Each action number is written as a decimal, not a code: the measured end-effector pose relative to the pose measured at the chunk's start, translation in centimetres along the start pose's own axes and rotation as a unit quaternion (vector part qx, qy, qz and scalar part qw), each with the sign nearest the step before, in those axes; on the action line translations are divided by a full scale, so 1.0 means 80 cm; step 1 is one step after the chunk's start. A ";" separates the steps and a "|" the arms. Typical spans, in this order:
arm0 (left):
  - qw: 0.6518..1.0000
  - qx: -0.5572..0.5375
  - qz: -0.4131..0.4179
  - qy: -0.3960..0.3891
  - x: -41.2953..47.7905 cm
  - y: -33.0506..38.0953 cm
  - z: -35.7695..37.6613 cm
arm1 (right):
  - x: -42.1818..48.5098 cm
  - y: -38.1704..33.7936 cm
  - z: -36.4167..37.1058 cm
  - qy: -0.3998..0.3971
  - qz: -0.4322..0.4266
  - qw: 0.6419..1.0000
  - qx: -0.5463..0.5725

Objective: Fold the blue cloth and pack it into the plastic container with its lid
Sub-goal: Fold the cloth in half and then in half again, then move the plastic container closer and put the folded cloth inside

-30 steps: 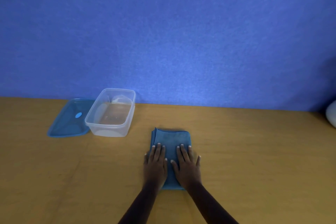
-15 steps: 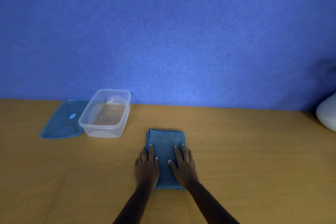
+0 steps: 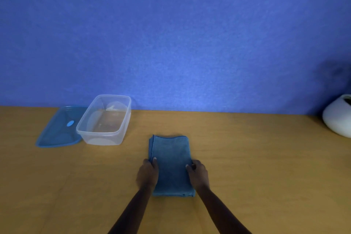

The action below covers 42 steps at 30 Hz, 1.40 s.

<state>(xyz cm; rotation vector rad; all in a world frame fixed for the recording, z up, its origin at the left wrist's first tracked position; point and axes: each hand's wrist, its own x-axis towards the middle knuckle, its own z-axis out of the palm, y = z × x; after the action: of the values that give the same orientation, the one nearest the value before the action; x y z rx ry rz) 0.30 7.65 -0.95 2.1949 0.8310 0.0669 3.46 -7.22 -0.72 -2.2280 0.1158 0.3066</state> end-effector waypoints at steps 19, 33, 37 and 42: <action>0.978 -0.089 0.085 -0.166 -0.022 0.150 0.092 | 0.047 0.065 -0.143 0.178 0.049 0.982 0.030; 0.972 -0.058 0.026 -0.228 -0.023 0.130 0.106 | 0.044 0.090 -0.148 0.158 0.116 0.981 -0.005; 0.987 -0.037 0.057 -0.145 -0.016 0.123 0.084 | 0.038 0.071 -0.143 0.213 0.089 0.972 -0.043; 0.990 0.027 0.142 0.003 0.006 0.107 0.032 | 0.040 0.030 -0.115 0.228 -0.031 0.969 -0.086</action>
<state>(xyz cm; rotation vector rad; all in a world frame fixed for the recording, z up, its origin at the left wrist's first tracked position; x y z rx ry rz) 6.08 2.06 3.02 2.3515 0.5247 0.1934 7.75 -15.84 2.14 -2.4333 0.2730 -0.2460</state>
